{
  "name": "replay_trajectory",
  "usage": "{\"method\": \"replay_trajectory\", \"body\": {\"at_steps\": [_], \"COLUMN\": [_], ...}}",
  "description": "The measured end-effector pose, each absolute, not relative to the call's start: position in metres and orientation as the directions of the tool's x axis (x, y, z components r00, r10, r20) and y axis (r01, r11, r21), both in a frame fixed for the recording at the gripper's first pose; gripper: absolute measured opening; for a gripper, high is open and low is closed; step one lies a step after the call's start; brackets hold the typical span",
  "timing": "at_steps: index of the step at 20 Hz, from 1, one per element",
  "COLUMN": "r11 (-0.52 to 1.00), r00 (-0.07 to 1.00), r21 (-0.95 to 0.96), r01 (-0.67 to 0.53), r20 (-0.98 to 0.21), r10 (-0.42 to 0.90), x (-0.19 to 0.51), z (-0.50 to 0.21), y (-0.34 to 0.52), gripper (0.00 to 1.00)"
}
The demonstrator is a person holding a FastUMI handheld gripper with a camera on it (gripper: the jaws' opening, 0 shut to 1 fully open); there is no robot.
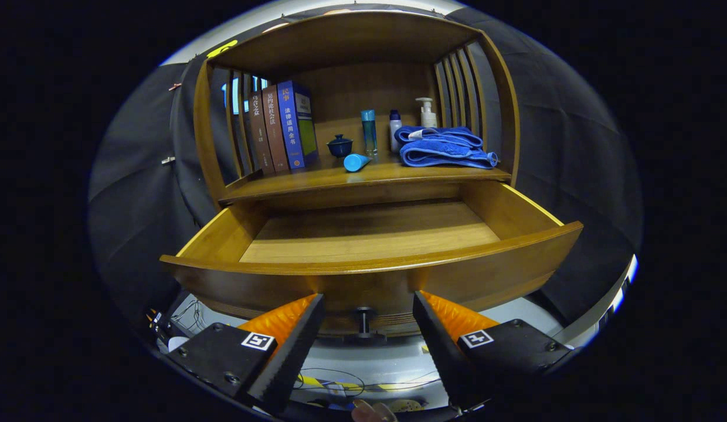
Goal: Pull open the drawer, take out the items inside it, and place them on the countertop above the cabinet.
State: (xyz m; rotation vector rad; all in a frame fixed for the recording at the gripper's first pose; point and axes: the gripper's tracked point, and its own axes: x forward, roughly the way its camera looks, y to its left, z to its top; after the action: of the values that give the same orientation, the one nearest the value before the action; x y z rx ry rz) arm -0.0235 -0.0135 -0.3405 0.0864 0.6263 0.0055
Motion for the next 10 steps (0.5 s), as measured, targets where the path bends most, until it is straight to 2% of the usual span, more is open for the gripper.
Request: {"method": "replay_trajectory", "body": {"at_steps": [10], "r11": [0.995], "r00": [0.826], "r21": [0.093], "r01": [0.018], "r20": [-0.563], "r10": [0.038], "x": [0.054], "z": [-0.354], "y": [-0.012], "gripper": [0.99]}}
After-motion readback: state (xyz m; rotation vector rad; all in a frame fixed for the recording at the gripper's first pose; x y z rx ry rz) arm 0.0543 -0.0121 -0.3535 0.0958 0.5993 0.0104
